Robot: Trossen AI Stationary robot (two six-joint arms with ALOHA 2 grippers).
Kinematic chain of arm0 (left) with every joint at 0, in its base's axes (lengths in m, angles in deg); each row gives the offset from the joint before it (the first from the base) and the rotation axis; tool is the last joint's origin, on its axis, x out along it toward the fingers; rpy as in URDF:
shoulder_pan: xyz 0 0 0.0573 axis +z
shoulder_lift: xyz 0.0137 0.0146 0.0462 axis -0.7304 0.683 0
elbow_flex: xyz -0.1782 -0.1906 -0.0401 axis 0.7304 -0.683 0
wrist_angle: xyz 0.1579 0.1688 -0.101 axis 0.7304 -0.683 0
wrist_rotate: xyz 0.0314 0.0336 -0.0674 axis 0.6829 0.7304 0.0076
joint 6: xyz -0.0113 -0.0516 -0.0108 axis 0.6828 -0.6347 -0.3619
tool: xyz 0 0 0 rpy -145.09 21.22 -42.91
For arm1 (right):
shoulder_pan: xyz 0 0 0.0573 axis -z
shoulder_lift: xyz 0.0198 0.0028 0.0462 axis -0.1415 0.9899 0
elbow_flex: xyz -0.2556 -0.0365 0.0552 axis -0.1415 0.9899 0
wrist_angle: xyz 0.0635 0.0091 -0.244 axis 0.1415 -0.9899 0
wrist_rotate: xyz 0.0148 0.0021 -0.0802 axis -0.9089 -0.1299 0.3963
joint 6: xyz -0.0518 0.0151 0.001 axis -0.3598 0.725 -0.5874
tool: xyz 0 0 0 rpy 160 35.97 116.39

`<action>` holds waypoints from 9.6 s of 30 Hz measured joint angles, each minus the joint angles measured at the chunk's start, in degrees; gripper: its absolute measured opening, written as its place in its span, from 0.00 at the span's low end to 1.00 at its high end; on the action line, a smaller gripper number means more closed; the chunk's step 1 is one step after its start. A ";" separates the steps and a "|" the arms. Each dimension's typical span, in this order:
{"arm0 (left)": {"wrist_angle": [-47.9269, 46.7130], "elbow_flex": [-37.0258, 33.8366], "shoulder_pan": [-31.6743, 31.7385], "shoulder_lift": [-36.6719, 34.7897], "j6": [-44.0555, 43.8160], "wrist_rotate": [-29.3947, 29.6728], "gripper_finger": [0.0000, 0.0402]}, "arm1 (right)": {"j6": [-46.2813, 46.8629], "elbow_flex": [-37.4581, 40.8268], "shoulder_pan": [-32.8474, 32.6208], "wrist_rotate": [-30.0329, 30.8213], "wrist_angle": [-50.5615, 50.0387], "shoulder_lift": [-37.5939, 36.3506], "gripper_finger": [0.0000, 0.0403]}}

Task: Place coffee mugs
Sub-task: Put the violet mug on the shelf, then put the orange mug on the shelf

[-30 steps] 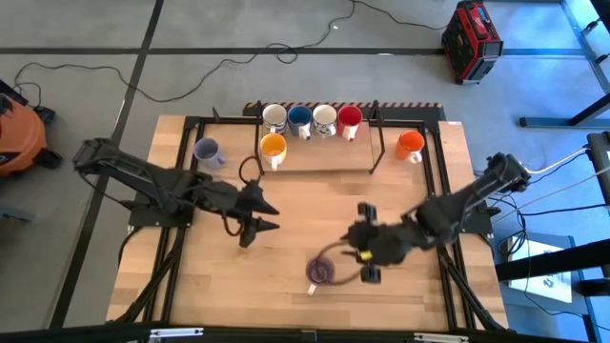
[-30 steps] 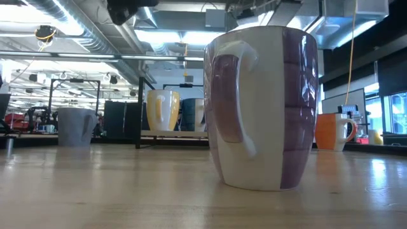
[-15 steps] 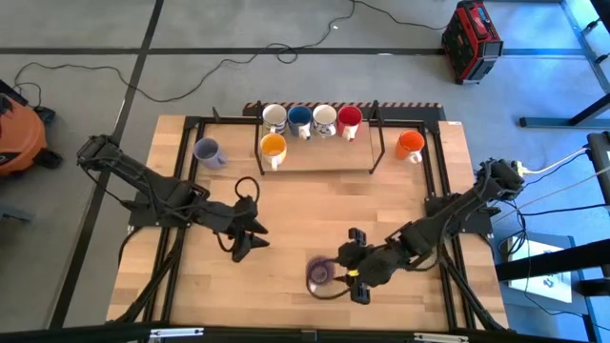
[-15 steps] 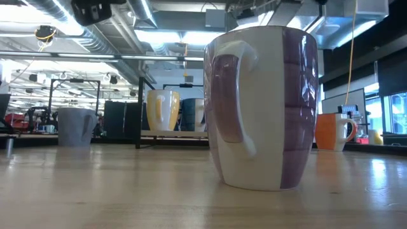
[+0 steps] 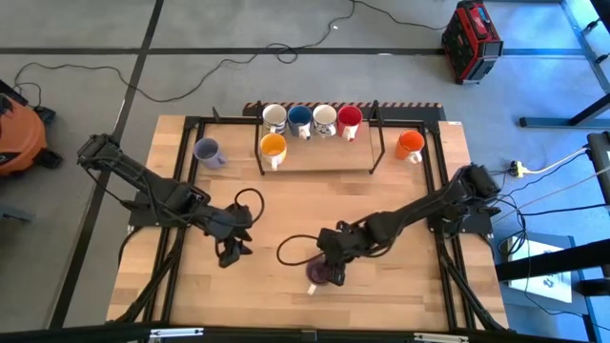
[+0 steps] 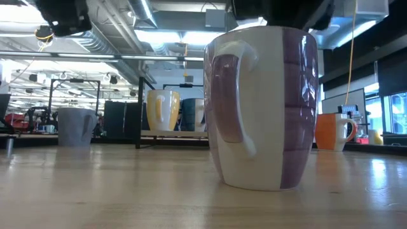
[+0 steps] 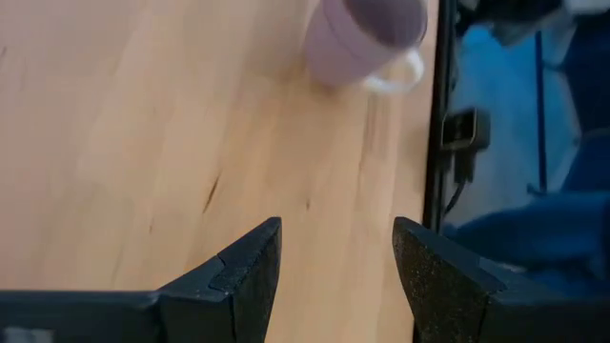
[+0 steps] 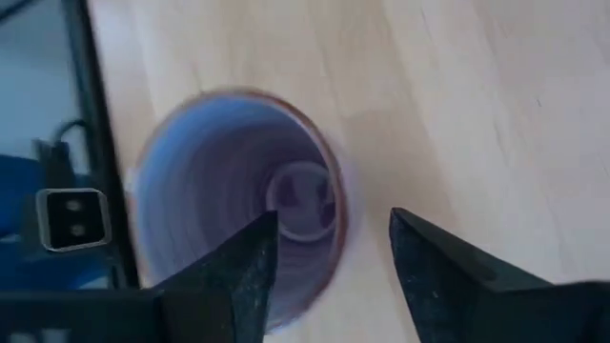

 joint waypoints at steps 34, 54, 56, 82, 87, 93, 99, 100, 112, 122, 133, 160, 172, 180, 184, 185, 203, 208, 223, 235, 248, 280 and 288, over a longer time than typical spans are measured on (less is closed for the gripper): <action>-8.17 -0.02 -0.69 -18.89 8.56 2.26 0.49 | -15.60 -17.64 12.00 7.36 -17.36 3.68 0.02; -10.17 -0.02 -0.63 -21.33 7.86 8.47 0.49 | -45.58 -40.83 36.31 11.08 -27.49 9.14 0.01; -10.19 -0.02 -0.63 -21.33 7.86 8.60 0.49 | -46.32 -44.46 38.02 9.86 -30.02 11.79 0.01; -10.19 -0.02 -0.63 -21.33 7.88 10.13 0.49 | -51.95 -50.73 44.60 7.00 -33.10 25.47 0.01; -10.20 -0.02 -0.63 -21.33 7.91 10.14 0.49 | -53.28 -50.73 44.57 5.72 -32.85 27.12 0.02; -10.21 -0.02 -0.63 -21.33 7.91 10.55 0.49 | -53.79 -50.73 44.54 4.94 -30.78 27.40 0.01; -10.19 -0.02 -0.63 -21.33 7.91 11.66 0.49 | -54.72 -50.73 44.59 4.96 -28.97 27.50 0.03; -10.19 -0.02 -0.63 -21.33 7.91 11.66 0.49 | -54.72 -50.73 44.59 4.96 -29.01 27.50 0.03; -10.17 -0.02 -0.63 -21.33 7.84 11.65 0.49 | -54.63 -50.73 44.54 5.53 -27.93 27.50 0.13; -10.14 -0.02 -0.63 -21.33 7.82 11.63 0.49 | -54.61 -50.73 44.54 6.14 -27.37 27.48 0.29; -10.14 -0.02 -0.64 -21.33 7.86 11.52 0.49 | -54.39 -50.73 42.49 7.14 -29.26 21.62 0.30; -8.46 -0.02 -0.66 -21.22 11.82 18.22 0.49 | -36.53 -48.07 27.90 14.13 -51.77 -0.93 0.30; -8.16 -0.02 -0.63 -21.20 13.65 31.32 0.49 | -30.46 -12.01 34.75 18.08 -42.01 -27.92 0.30; -6.83 -0.07 0.42 -19.82 7.90 33.72 0.49 | -24.25 3.32 45.88 20.27 -39.31 -42.03 0.32; -3.98 -0.07 2.95 -18.95 7.73 32.51 0.49 | -24.51 6.16 52.42 19.82 -39.33 -43.55 0.38; -3.23 -0.04 3.71 -18.87 7.85 32.49 0.49 | -24.73 6.69 54.28 19.63 -39.23 -43.49 0.41; -2.00 -0.07 15.91 -18.56 15.91 26.43 0.49 | -42.16 23.72 72.06 4.53 -26.94 -37.24 0.54; -2.02 -0.07 17.10 -18.56 16.54 26.10 0.49 | -42.76 25.44 72.06 5.14 -22.35 -32.77 0.49; -2.05 -0.07 17.42 -18.56 16.58 26.10 0.49 | -45.58 25.49 72.34 6.40 -22.83 -26.20 0.21; -2.08 -0.07 17.42 -18.56 16.61 26.61 0.49 | -43.87 25.55 72.28 4.98 -27.09 -29.22 0.02; -2.08 -0.04 17.40 -18.56 16.96 27.68 0.49 | -36.11 24.94 65.56 -1.49 -37.82 -41.70 0.02; -2.32 -0.02 17.42 -18.57 17.00 27.83 0.49 | -9.14 16.16 21.59 -2.38 -16.26 -23.20 0.01; -2.57 -0.02 17.42 -18.56 17.06 27.72 0.49 | -13.64 4.46 21.66 -1.64 -21.31 -10.51 0.01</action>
